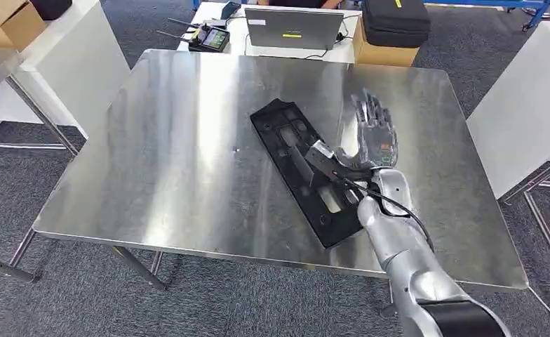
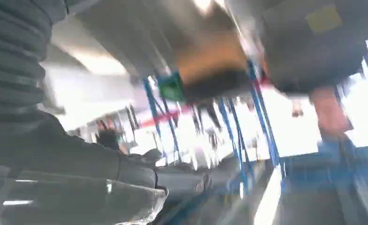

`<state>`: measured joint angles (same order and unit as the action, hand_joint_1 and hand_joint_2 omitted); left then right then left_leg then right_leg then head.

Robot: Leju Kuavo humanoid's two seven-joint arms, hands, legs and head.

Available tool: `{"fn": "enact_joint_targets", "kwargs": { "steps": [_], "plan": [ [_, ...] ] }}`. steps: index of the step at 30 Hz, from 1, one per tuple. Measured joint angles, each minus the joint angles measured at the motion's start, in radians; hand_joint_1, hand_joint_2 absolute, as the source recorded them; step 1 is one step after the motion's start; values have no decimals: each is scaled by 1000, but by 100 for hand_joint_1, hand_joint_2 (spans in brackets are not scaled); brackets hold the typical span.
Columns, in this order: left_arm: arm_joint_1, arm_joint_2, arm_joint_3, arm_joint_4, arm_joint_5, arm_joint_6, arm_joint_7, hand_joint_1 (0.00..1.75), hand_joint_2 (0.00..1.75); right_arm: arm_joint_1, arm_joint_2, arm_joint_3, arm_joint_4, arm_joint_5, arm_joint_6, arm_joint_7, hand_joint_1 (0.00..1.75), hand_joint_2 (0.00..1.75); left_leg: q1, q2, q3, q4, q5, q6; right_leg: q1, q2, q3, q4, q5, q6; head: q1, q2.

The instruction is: Take the parts from the cabinet and place them on the table.

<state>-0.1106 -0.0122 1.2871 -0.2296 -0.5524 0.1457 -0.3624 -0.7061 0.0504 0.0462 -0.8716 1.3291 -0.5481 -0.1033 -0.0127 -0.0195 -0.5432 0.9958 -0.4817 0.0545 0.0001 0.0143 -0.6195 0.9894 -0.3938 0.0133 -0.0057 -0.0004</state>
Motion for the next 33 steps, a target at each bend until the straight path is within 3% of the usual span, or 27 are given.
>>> {"fn": "enact_joint_targets", "kwargs": {
  "steps": [5,10,16,19,22,27,30,33],
  "plan": [
    [3,0,0,0,-5,2,-2,0,0,39,22,34,-288,12,75,42,0,175,0,0,-1,0,0,0,0,0,0,0,0,0,0,0],
    [2,-1,0,0,-14,3,-3,0,0,81,22,96,-451,21,35,68,0,175,-1,0,0,0,0,0,0,0,0,0,0,0,0,0],
    [3,-2,0,0,-10,5,-3,0,0,123,2,112,-564,-70,-36,46,0,175,-2,0,-1,0,0,0,0,0,0,0,0,0,0,0],
    [3,-5,5,0,12,13,-13,0,0,147,-6,119,-602,-187,-104,-28,0,175,-3,0,-1,0,0,0,0,0,0,0,0,0,0,0],
    [3,-13,23,0,48,21,-47,0,0,205,-3,137,-663,-346,-141,-177,0,175,-2,0,-1,0,0,0,0,0,0,0,0,0,0,0],
    [3,-29,51,0,83,21,-63,0,0,309,2,186,-732,-428,-143,-264,0,175,-2,0,-1,0,-1,-1,0,0,0,0,0,0,0,0],
    [3,-40,71,0,99,47,-50,0,0,401,11,258,-768,-404,-145,-320,0,175,-3,0,-1,0,-4,-1,-3,0,0,-1,-1,0,0,0],
    [3,-47,85,0,103,53,-41,0,0,507,59,292,-818,-305,-146,-384,0,175,-4,-1,-2,0,-4,-1,-3,0,0,-1,-1,1,-1,0]
  ]
}}
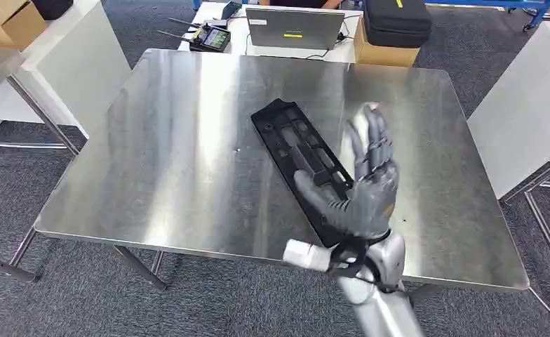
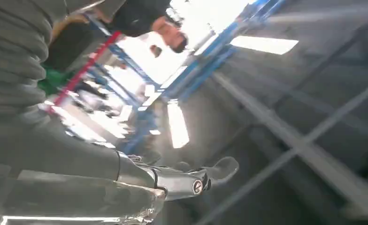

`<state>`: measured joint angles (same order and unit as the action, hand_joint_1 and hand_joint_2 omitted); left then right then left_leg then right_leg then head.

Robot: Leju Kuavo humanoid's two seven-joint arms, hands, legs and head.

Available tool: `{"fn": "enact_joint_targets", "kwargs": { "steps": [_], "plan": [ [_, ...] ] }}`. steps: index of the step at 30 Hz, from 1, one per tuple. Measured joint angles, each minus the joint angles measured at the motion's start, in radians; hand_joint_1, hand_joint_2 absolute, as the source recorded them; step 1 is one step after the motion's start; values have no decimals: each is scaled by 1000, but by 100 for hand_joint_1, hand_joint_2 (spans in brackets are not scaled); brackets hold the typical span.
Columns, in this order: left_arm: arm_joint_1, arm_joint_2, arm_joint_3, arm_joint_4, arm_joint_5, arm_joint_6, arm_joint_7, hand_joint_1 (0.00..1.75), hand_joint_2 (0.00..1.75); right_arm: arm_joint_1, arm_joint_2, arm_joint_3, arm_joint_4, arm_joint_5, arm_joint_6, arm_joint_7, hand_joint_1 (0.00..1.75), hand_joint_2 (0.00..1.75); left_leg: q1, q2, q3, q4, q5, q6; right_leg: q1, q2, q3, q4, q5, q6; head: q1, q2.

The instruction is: Take the parts from the cabinet and place them on the table.

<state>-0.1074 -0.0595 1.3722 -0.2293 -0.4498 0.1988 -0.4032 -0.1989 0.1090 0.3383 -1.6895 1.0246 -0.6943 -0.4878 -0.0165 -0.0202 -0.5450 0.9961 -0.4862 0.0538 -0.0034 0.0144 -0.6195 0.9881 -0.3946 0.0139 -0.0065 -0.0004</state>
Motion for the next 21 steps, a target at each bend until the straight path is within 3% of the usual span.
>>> {"fn": "enact_joint_targets", "kwargs": {
  "steps": [5,8,9,10,12,13,14,15,16,17,18,19,20,21],
  "plan": [
    [1,-7,11,0,19,7,14,0,0,160,90,-2,-101,111,-2,-85,0,175,-4,0,0,2,-3,5,-4,0,1,-1,-1,3,0,0],
    [1,-13,23,0,35,27,29,0,0,249,132,-39,-163,59,-3,-109,0,175,0,0,8,-6,13,18,-2,0,5,-3,5,15,0,0],
    [1,-18,29,0,41,33,30,0,0,270,134,-53,-180,32,-3,-114,0,175,7,6,9,-14,21,21,0,-2,-5,12,-11,14,0,0],
    [1,-21,34,0,46,35,31,0,0,289,138,-66,-198,10,-3,-119,0,175,7,7,6,-15,24,26,1,-2,-21,56,-50,5,5,0],
    [2,-26,37,0,50,40,32,0,0,314,140,-83,-214,-7,-4,-127,0,175,7,15,-3,-14,28,29,-3,-2,-83,223,-138,-7,4,0],
    [2,-28,41,0,53,40,31,0,0,326,140,-88,-218,-24,-4,-134,0,175,7,18,-8,-14,31,29,-4,-3,-105,294,-167,-6,5,0],
    [2,-31,45,0,60,41,29,0,0,340,140,-95,-220,-43,-4,-144,0,175,7,20,-12,-14,35,27,-5,-3,-108,327,-178,1,5,0],
    [2,-35,51,0,65,42,27,0,0,351,141,-102,-221,-63,-4,-153,0,175,7,21,-16,-13,38,25,-7,-3,-87,309,-171,9,5,0],
    [2,-37,56,0,69,43,25,0,0,360,141,-108,-222,-82,-4,-161,0,175,7,21,-18,-13,40,22,-8,-4,-39,246,-152,18,5,0],
    [2,-42,58,0,72,44,23,0,0,369,141,-114,-224,-103,-4,-167,0,175,7,21,-20,-13,43,19,-9,-6,28,143,-124,27,6,0],
    [2,-45,58,0,73,45,21,0,0,376,141,-116,-226,-122,-4,-171,0,175,7,20,-20,-12,45,15,-9,-8,105,28,-104,29,6,0],
    [2,-48,58,0,74,45,20,0,0,378,142,-119,-227,-131,-4,-174,0,175,4,21,-23,-11,48,9,-6,-7,135,-19,-114,17,4,0],
    [1,-50,59,0,76,47,19,0,0,385,143,-121,-229,-135,-4,-176,0,175,4,19,-25,-12,53,2,1,-7,129,-4,-91,17,1,0],
    [1,-50,59,0,77,48,19,0,0,389,145,-124,-232,-141,-4,-177,0,175,4,19,-26,-4,53,-1,-1,-7,121,-15,-93,14,6,0]
  ]
}}
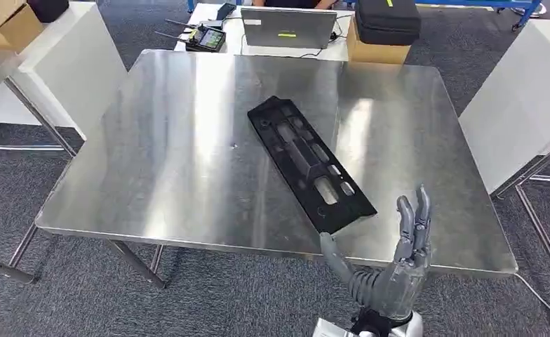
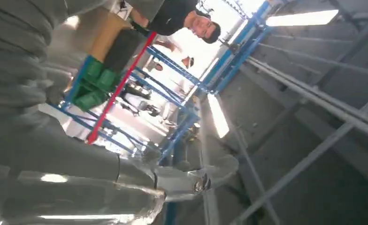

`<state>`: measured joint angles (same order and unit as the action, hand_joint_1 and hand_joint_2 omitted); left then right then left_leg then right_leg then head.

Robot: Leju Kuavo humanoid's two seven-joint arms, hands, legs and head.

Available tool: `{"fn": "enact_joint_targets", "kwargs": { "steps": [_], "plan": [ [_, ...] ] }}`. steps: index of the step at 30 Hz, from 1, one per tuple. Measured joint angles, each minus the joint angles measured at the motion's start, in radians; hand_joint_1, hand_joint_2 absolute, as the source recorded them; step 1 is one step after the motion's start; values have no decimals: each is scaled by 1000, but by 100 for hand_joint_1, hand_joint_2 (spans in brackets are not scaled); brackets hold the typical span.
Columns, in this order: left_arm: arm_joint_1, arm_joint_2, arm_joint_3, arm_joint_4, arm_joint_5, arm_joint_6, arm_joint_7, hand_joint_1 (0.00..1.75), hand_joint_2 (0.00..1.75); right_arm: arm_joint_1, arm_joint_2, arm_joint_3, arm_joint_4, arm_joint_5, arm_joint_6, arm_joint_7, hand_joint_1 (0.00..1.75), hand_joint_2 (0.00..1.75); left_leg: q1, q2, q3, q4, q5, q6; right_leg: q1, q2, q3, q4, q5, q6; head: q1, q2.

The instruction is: Take the parts from the cabinet and place them on the table.

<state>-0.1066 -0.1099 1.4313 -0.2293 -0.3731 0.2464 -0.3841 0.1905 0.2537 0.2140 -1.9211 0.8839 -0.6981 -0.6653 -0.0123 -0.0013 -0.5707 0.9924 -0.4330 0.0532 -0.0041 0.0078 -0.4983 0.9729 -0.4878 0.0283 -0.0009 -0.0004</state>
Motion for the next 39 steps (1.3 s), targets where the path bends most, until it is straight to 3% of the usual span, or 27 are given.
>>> {"fn": "enact_joint_targets", "kwargs": {
  "steps": [2,3,5,7,8,10,12,13,14,16,17,18,20,22,23,24,26,27,28,29,32,33,34,35,37,38,39],
  "plan": [
    [0,-5,0,0,3,3,0,0,0,6,2,-5,-1,-10,0,0,0,175,3,-1,-3,-5,9,-15,2,0,-14,-1,3,-13,-1,0],
    [0,-5,1,0,4,6,0,0,0,10,5,-6,-4,-16,0,0,0,175,9,-3,-10,6,0,-21,-21,-3,-12,-14,16,-29,2,0],
    [1,-8,5,1,6,10,0,0,0,20,12,-7,-9,-16,0,14,0,175,13,-4,-53,110,-108,-36,-17,-8,-23,-16,32,-49,-8,0],
    [1,-7,10,1,8,13,-1,0,0,34,12,-6,-11,-10,0,24,0,175,23,-3,-108,283,-208,-51,-16,-9,-43,-15,46,-47,-7,0],
    [1,-8,13,1,8,13,-1,0,0,38,12,-6,-11,-9,0,24,0,175,27,-2,-117,335,-224,-57,-16,-11,-52,-15,54,-46,-8,0],
    [1,-9,17,1,15,16,-1,0,0,42,12,-6,-11,-10,0,29,0,175,38,-1,-71,301,-183,-64,-18,-11,-67,-14,66,-39,-8,0],
    [0,-9,23,1,22,23,-3,0,0,44,12,-6,-11,-16,0,39,0,175,44,-1,51,125,-116,-64,-18,-11,-77,-13,80,-30,-8,0],
    [-3,-9,24,1,26,28,-3,0,0,44,12,-5,-11,-19,0,44,0,175,45,-3,121,28,-113,-60,-18,-10,-77,-12,85,-22,-8,0],
    [-4,-10,24,1,30,33,-6,0,0,43,11,-3,-11,-26,0,48,0,175,39,-4,162,-32,-102,-55,-9,-11,-84,-5,88,-17,-9,0],
    [-8,-13,27,1,39,40,-10,0,0,44,10,1,-11,-40,0,58,0,175,36,-4,148,-35,-110,-50,-9,-13,-94,-3,104,4,-7,0],
    [-5,-16,30,1,44,47,-11,0,0,44,9,1,-11,-48,0,61,0,175,31,-4,140,-32,-104,-41,-9,-15,-96,-5,113,12,-7,0],
    [-4,-18,33,1,48,51,-12,0,0,44,8,1,-10,-58,0,61,0,175,34,-1,124,-39,-90,-23,-1,-14,-106,-1,114,21,-7,0],
    [-4,-27,42,2,54,60,-16,0,0,41,-1,1,-5,-83,0,58,0,175,29,7,101,-39,-71,0,-8,-12,-143,72,31,2,-2,0],
    [-4,-29,46,2,59,66,-20,0,0,33,-11,0,10,-110,0,46,0,175,22,11,74,-38,-49,8,-9,-11,-186,233,-72,-11,-1,0],
    [-4,-30,48,2,60,66,-23,0,0,30,-16,-1,19,-118,0,40,0,175,20,13,58,-37,-38,9,-9,-11,-198,305,-94,-5,0,0],
    [-4,-32,49,2,61,66,-24,0,0,30,-20,-2,26,-126,0,32,0,175,17,15,46,-36,-28,9,-9,-11,-191,331,-88,5,-1,0],
    [-4,-35,50,2,64,66,-26,0,0,29,-24,-3,37,-133,0,21,0,175,14,15,22,-31,-12,7,-8,-11,-116,265,-31,28,-1,0],
    [-4,-38,51,2,67,66,-26,0,0,27,-25,-3,42,-135,0,18,0,175,13,15,10,-25,-6,4,-8,-11,-46,171,-6,32,0,0],
    [-5,-41,53,2,68,66,-26,0,0,23,-26,-3,45,-137,0,17,0,175,12,14,9,-17,-1,2,-4,-11,21,76,-6,24,-1,0],
    [-6,-43,55,2,70,66,-27,0,0,19,-27,-2,48,-140,0,17,0,175,6,14,-4,-7,4,-4,3,-11,78,-13,-37,8,0,0],
    [-5,-45,58,2,79,67,-29,0,0,21,-32,-2,58,-146,0,16,0,175,8,15,-9,-8,24,-18,11,-11,60,-25,-37,-8,-1,0],
    [-5,-46,60,2,79,69,-29,0,0,20,-33,-1,63,-151,0,17,0,175,4,13,-14,-6,28,-25,-1,-12,56,-30,-28,-20,-2,0],
    [-5,-47,65,2,80,72,-29,0,0,18,-34,1,67,-154,0,18,0,175,10,7,-23,10,5,-31,-14,-16,47,-30,-19,-29,-1,0],
    [-4,-47,68,2,84,76,-30,0,0,17,-34,3,74,-162,0,25,0,175,13,4,-41,57,-59,-35,-12,-18,35,-30,-8,-46,-6,0],
    [-4,-49,72,2,92,82,-30,0,0,16,-36,10,93,-174,5,44,0,175,20,2,-85,205,-171,-47,-11,-18,12,-29,11,-50,-8,0],
    [-5,-50,73,2,96,84,-31,0,0,14,-38,12,107,-178,10,51,0,175,23,2,-101,273,-197,-52,-10,-19,-1,-28,21,-48,-10,0],
    [-5,-50,74,2,97,84,-31,0,0,14,-40,13,119,-179,12,54,0,175,26,2,-104,313,-194,-56,-10,-21,-7,-24,29,-45,-8,0]
  ]
}}
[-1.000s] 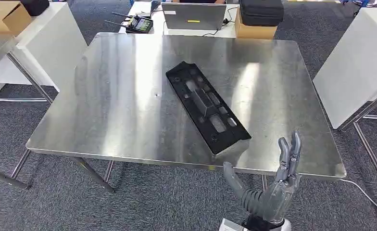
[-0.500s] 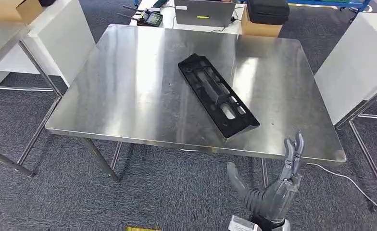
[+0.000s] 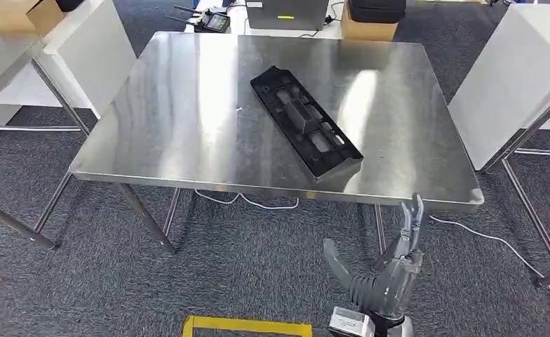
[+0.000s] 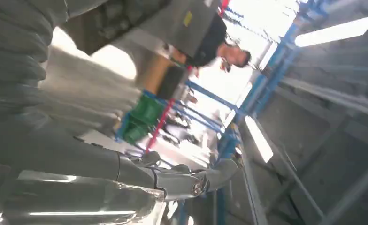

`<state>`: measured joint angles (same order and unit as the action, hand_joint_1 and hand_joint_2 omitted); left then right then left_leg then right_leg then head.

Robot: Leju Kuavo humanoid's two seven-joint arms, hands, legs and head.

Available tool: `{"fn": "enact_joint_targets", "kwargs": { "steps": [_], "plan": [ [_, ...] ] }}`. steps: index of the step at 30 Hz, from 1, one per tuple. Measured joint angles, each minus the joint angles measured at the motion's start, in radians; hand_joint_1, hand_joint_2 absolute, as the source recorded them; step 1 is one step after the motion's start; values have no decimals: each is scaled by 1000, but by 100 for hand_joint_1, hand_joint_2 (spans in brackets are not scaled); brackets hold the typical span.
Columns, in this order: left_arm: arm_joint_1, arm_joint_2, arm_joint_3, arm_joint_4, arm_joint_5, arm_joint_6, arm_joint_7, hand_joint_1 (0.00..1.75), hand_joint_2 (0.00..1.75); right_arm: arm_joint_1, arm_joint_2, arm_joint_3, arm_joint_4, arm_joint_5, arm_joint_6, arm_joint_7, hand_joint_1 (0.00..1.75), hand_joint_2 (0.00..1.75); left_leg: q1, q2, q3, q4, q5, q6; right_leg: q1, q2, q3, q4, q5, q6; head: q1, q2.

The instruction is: Take the parts from the cabinet and place them on the table.

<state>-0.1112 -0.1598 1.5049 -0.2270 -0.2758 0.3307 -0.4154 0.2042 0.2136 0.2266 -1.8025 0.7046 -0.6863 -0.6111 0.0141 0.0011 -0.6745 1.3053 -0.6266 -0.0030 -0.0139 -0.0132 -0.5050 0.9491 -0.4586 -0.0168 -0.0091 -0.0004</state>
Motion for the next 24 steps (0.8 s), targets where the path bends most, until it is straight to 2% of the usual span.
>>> {"fn": "enact_joint_targets", "kwargs": {
  "steps": [1,2,3,4,5,7,8,9,10,11,12,13,14,15,16,17,18,19,20,21,22,24],
  "plan": [
    [0,0,0,0,1,3,-1,0,0,-1,-2,1,12,-4,3,9,0,175,5,0,18,-3,35,-3,-1,-1,-16,6,8,5,-2,0],
    [0,0,1,0,3,6,-1,0,0,-5,-2,0,30,-4,13,33,0,175,10,1,55,-48,82,-6,-3,0,-31,14,15,10,-1,0],
    [-1,0,1,0,5,9,-2,0,0,-13,-2,0,53,-4,28,62,0,175,15,1,110,-124,116,-8,-6,0,-43,22,19,16,-2,0],
    [-1,-2,2,0,8,13,-2,0,0,-28,-2,-3,88,-9,46,98,0,175,21,1,173,-219,128,-12,-6,0,-53,33,22,21,-2,0],
    [-4,-10,2,1,13,16,-2,0,0,-47,-2,-10,139,-24,57,120,0,175,19,-5,218,-291,94,-18,0,1,-64,43,26,28,-4,0],
    [-7,-13,2,2,14,18,-2,0,0,-75,-2,-29,236,-49,54,98,0,175,11,-10,208,-308,91,-5,4,-2,-74,47,39,47,-1,0],
    [-6,-15,3,2,14,18,-2,0,0,-86,-2,-35,267,-55,53,91,0,175,4,-10,201,-305,97,6,3,-2,-76,44,49,56,-2,0],
    [-6,-16,4,2,16,18,-2,0,0,-92,-2,-41,297,-58,53,86,0,175,0,-9,192,-309,108,22,6,-1,-80,42,60,67,-1,0],
    [-7,-21,6,2,17,20,-2,0,0,-99,-2,-49,322,-59,53,85,0,175,6,0,174,-314,125,43,2,-1,-92,55,49,69,-3,0],
    [-9,-21,7,2,17,20,-2,0,0,-100,-2,-54,338,-60,53,84,0,175,1,-3,158,-314,135,55,3,3,-112,84,5,57,-3,0],
    [-9,-21,7,2,17,21,-2,0,0,-102,-3,-56,350,-59,53,82,0,175,-1,0,143,-314,148,65,1,5,-137,140,-51,45,6,0],
    [-9,-21,7,2,17,21,-2,0,0,-105,-3,-61,365,-59,55,89,0,175,-3,1,126,-314,161,65,1,6,-158,221,-107,38,7,0],
    [-9,-21,7,2,18,24,-1,0,0,-115,-3,-67,384,-61,80,126,0,175,-5,3,106,-313,176,66,1,6,-176,305,-146,40,6,0],
    [-9,-21,7,2,20,25,3,0,0,-133,-3,-81,433,-83,122,175,0,175,-6,7,92,-313,188,66,1,7,-179,353,-153,46,7,0],
    [-9,-22,7,2,22,25,6,0,0,-161,-4,-98,496,-119,174,217,0,175,-7,10,80,-311,200,65,2,7,-160,363,-135,59,7,0],
    [-9,-23,7,2,22,23,10,0,0,-195,-7,-121,588,-156,197,233,0,175,-9,11,69,-310,211,64,3,8,-125,335,-102,72,8,0],
    [-10,-24,7,2,22,16,15,0,0,-236,-10,-150,700,-187,200,239,0,175,-11,12,58,-310,223,63,5,8,-75,276,-68,81,8,0],
    [-11,-24,7,2,20,10,21,0,0,-276,-16,-190,828,-226,210,257,0,175,-14,11,47,-310,235,61,8,8,-10,187,-50,76,7,0],
    [-14,-26,6,3,13,3,28,0,0,-307,-23,-230,927,-252,210,303,0,175,-15,9,41,-310,248,58,15,8,66,79,-71,54,7,0],
    [-14,-26,3,3,10,-3,34,0,0,-328,-27,-269,1020,-259,210,368,0,175,-20,4,36,-308,257,53,24,6,108,-9,-93,42,9,0],
    [-13,-26,-1,3,7,-5,41,0,0,-345,-33,-297,1096,-264,213,427,0,175,-19,6,35,-313,268,45,23,7,99,-11,-96,38,4,0],
    [-10,-24,-5,3,-5,-4,57,0,0,-353,-38,-345,1226,-289,231,539,0,175,-12,6,34,-320,287,33,30,6,92,-10,-84,23,5,0]
  ]
}}
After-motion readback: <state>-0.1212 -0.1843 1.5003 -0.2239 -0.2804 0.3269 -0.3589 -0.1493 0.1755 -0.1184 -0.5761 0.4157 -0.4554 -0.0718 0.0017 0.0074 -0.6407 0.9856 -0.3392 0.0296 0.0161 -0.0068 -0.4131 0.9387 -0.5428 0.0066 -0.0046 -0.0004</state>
